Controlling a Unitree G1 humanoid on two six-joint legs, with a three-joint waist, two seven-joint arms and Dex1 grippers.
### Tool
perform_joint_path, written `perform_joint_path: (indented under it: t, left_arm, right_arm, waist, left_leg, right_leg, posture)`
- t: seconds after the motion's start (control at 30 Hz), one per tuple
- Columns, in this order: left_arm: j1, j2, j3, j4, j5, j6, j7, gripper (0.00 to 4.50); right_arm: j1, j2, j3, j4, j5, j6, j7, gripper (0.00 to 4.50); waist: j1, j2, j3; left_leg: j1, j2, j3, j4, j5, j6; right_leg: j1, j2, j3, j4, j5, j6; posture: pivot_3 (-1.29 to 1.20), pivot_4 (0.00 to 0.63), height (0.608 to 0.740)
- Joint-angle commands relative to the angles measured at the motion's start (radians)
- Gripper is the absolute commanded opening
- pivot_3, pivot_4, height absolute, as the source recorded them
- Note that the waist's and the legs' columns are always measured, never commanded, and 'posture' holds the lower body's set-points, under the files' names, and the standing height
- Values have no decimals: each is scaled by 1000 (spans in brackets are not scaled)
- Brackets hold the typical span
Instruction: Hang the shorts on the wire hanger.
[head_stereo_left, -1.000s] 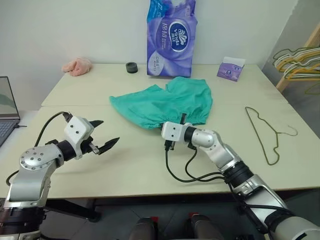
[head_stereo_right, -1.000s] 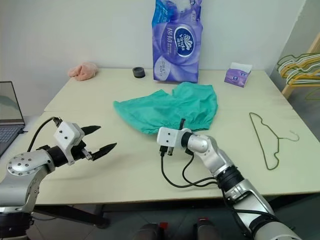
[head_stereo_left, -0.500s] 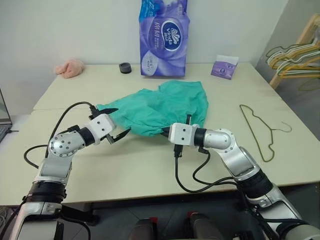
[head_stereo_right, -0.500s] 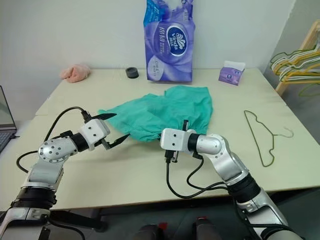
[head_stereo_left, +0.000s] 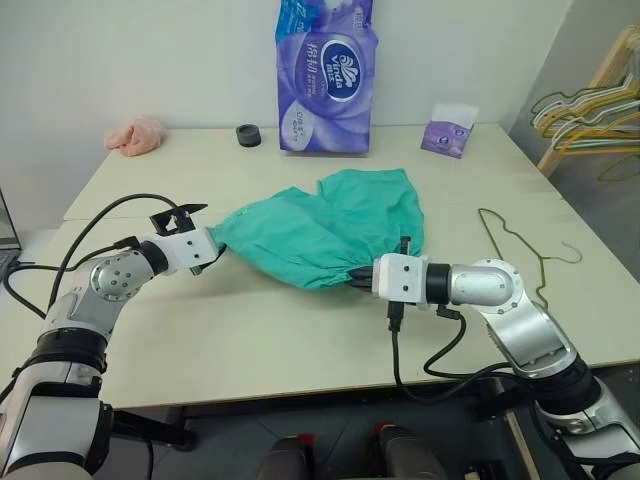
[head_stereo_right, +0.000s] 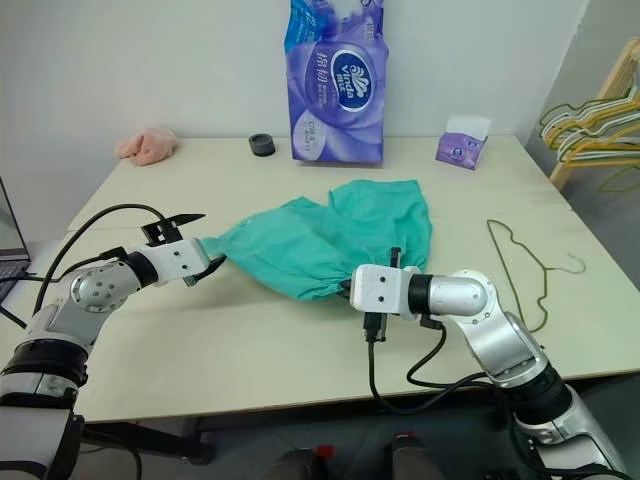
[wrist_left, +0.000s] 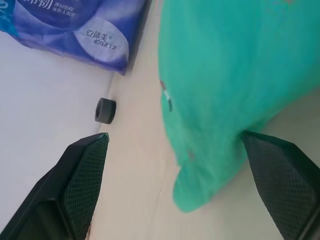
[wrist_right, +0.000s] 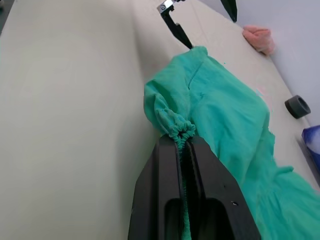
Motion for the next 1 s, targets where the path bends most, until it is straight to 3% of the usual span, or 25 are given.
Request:
perform_joint_path:
  t: [0.03,0.53,0.8,1.0]
  left_arm:
    - [-31,27,-43,42,54,-53,28,4500]
    - [-150,14,-201,187,268,-91,284,12]
    - [-176,23,-234,204,295,-120,343,12]
    - [-112,71,-231,149,198,-173,84,12]
  right_arm:
    - [-4,-15,-39,-61,45,11,13,27]
    - [26,-85,-95,-196,282,117,86,0]
    - [41,-133,-111,-227,352,163,100,0]
    - [25,-226,-142,-90,344,79,193,0]
  waist:
    - [-3,0,0]
    - [-10,-1,1]
    - [-18,-2,3]
    - [-27,-2,5]
  left_leg:
    - [0,0,0,0,0,0]
    - [-1,0,0,0,0,0]
    - [-2,0,-1,0,0,0]
    - [-2,-1,1,0,0,0]
  right_leg:
    - [0,0,0,0,0,0]
    - [-1,0,-1,0,0,1]
    - [-1,-2,-1,0,0,1]
    - [-1,-3,-2,0,-1,2]
  posture:
    - [-149,89,740]
    - [-173,104,740]
    - [-178,115,740]
    - [-141,113,740]
